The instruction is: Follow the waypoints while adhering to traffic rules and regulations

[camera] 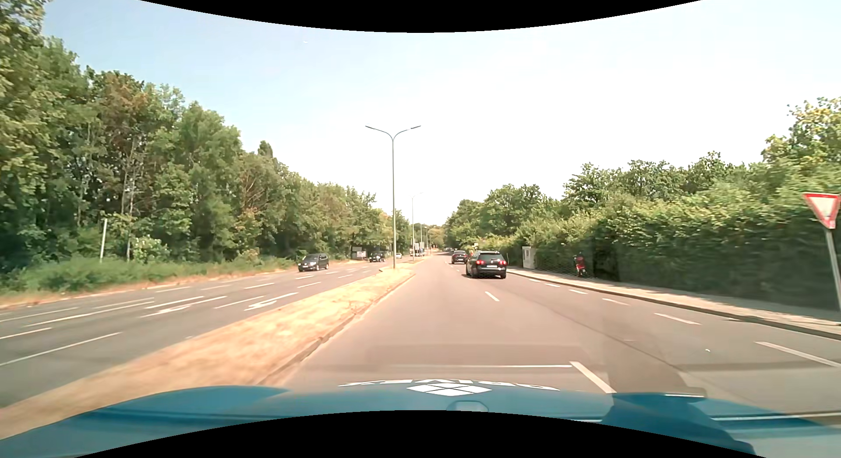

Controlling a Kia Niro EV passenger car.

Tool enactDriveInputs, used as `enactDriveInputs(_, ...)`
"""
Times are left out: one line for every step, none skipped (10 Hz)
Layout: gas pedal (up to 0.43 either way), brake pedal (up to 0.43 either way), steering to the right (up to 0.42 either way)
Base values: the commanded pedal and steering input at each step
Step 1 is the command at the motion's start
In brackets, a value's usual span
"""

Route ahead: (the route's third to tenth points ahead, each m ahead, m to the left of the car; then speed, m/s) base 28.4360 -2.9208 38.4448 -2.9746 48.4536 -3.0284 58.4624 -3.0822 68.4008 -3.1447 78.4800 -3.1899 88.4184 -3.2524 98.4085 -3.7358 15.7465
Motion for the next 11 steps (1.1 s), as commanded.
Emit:
enactDriveInputs(0.220,0.000,0.009)
enactDriveInputs(0.079,0.000,0.008)
enactDriveInputs(0.008,0.000,0.007)
enactDriveInputs(0.000,0.000,0.003)
enactDriveInputs(0.000,0.000,0.000)
enactDriveInputs(0.000,0.000,-0.004)
enactDriveInputs(0.000,0.000,-0.009)
enactDriveInputs(0.000,0.000,-0.013)
enactDriveInputs(0.000,0.000,-0.015)
enactDriveInputs(0.000,0.000,-0.016)
enactDriveInputs(0.000,0.000,-0.017)
